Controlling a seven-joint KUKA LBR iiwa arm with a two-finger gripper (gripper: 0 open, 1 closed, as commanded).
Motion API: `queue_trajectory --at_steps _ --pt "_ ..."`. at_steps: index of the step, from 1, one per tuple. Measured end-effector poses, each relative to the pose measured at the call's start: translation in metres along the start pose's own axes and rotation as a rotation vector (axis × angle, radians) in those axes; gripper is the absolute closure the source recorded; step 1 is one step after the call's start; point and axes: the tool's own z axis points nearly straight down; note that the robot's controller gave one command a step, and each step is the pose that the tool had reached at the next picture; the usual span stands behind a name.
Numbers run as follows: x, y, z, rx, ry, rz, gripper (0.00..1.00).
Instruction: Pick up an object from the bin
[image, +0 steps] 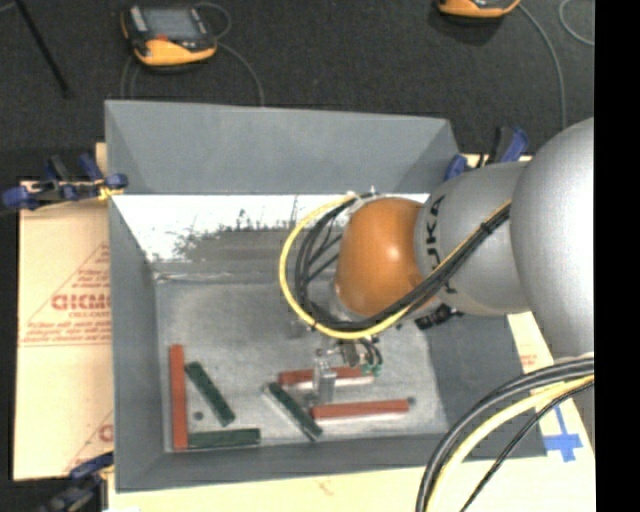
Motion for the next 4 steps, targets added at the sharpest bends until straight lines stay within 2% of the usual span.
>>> queue_trajectory --at_steps 1,2,3,4 --pt "0.006 -0.009 -0.003 -0.001 0.009 -0.008 0.00" --pt "0.009 -0.010 -0.021 -0.002 0.002 0.086 0.00" --pt "0.015 -0.013 0.011 -0.002 0.006 0.099 0.00" --pt "0.017 -0.005 0.009 -0.002 0.004 0.120 1.00"
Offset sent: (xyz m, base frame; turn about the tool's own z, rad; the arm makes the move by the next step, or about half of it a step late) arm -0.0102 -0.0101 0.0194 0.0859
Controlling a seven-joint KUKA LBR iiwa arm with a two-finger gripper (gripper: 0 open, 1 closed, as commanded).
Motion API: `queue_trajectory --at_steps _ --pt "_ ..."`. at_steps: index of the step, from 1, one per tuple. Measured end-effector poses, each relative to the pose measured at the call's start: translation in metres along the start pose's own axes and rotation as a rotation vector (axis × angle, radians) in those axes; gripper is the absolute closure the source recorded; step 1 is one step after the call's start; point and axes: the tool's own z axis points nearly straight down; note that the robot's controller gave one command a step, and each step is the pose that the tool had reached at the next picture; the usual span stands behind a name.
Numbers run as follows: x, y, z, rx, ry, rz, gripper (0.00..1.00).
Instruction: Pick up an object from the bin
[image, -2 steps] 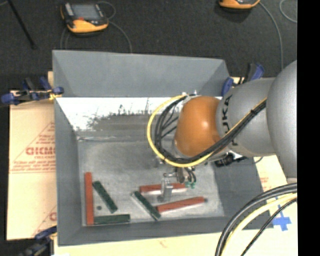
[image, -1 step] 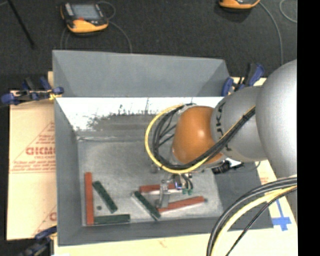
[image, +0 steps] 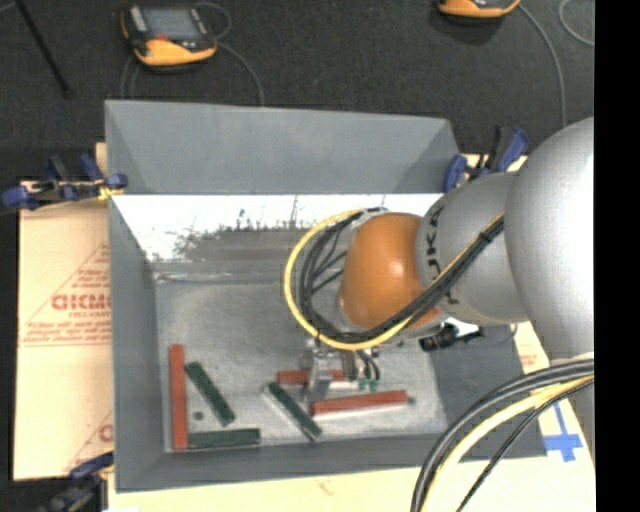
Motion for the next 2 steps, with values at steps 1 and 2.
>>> queue_trajectory --at_steps 1,2 --pt "0.0000 0.0000 0.0000 0.000 0.000 0.000 1.00" --pt "0.0007 -0.0002 -0.0032 0.000 0.001 0.001 1.00"
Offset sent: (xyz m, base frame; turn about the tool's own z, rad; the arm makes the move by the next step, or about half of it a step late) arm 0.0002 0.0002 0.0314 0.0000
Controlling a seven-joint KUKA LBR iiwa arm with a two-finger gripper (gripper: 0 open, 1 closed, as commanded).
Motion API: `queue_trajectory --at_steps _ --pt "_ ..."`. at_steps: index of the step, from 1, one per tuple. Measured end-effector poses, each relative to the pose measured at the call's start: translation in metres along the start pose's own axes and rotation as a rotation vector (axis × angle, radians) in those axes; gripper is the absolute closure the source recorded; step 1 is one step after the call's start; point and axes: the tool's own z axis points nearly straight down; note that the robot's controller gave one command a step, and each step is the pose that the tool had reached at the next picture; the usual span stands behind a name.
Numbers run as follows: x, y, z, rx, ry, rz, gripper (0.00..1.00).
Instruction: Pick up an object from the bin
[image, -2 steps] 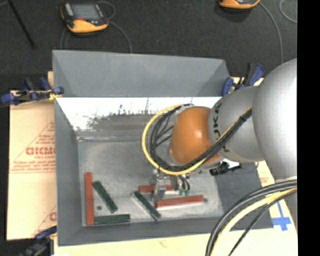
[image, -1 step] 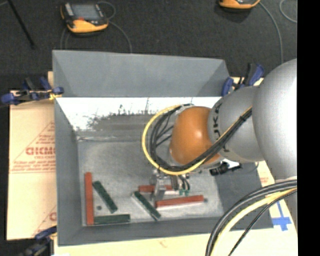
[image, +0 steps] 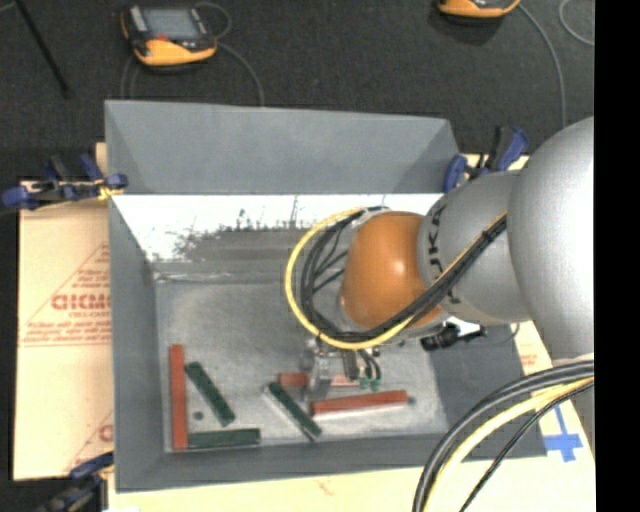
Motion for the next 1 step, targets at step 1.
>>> queue_trajectory --at_steps 1 --pt "-0.0001 -0.0002 -0.0095 0.000 0.001 0.000 1.00"
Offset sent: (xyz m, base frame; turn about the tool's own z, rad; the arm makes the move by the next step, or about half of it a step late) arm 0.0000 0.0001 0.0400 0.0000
